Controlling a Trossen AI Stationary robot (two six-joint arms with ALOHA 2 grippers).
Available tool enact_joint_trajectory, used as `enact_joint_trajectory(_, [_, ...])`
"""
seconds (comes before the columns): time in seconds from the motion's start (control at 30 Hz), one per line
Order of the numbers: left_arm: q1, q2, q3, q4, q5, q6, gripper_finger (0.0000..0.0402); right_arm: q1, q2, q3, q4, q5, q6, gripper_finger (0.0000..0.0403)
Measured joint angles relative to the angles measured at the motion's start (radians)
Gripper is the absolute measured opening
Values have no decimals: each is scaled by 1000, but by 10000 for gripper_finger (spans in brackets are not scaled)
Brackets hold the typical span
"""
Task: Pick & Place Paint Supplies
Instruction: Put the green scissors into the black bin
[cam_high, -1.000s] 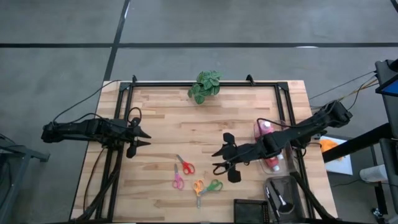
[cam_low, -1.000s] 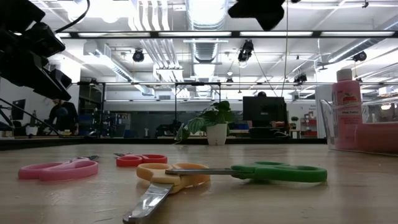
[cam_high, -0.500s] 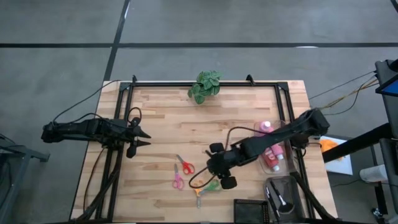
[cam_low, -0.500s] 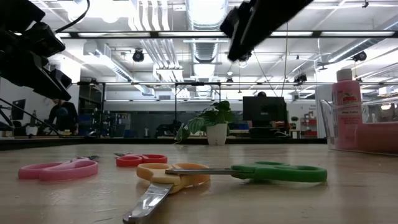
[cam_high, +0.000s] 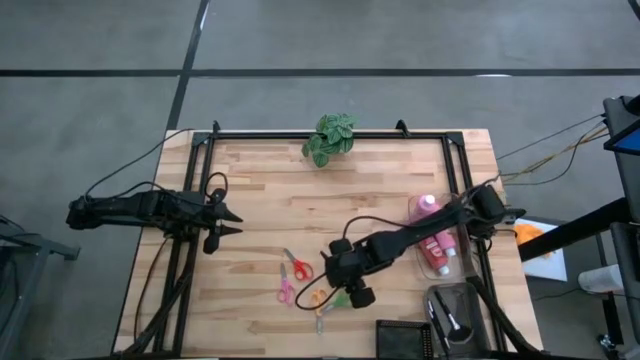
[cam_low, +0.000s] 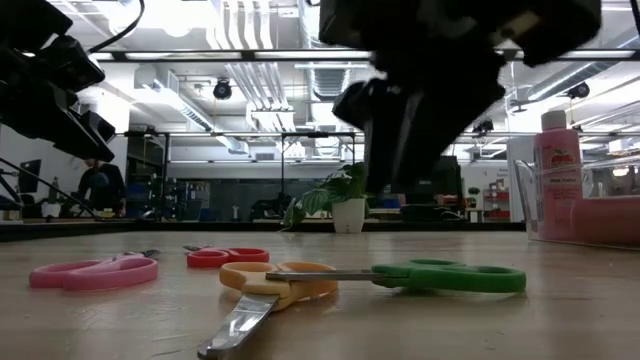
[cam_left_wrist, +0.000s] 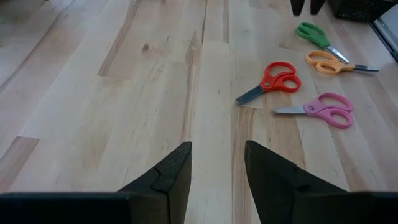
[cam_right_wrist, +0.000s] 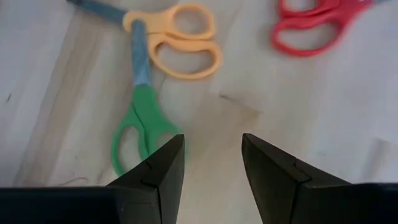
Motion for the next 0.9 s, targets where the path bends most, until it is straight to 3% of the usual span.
enact_joint_trajectory(0.17, [0, 0, 0, 0, 0, 0, 149, 12, 77, 30, 0, -58, 1, 157])
enact_joint_trajectory(0.43, [0, 0, 0, 0, 0, 0, 149, 27, 146, 60, 2, -55, 1, 157])
enact_joint_trajectory(0.9, [0, 0, 0, 0, 0, 0, 149, 27, 139, 58, -62, -9, 35, 157])
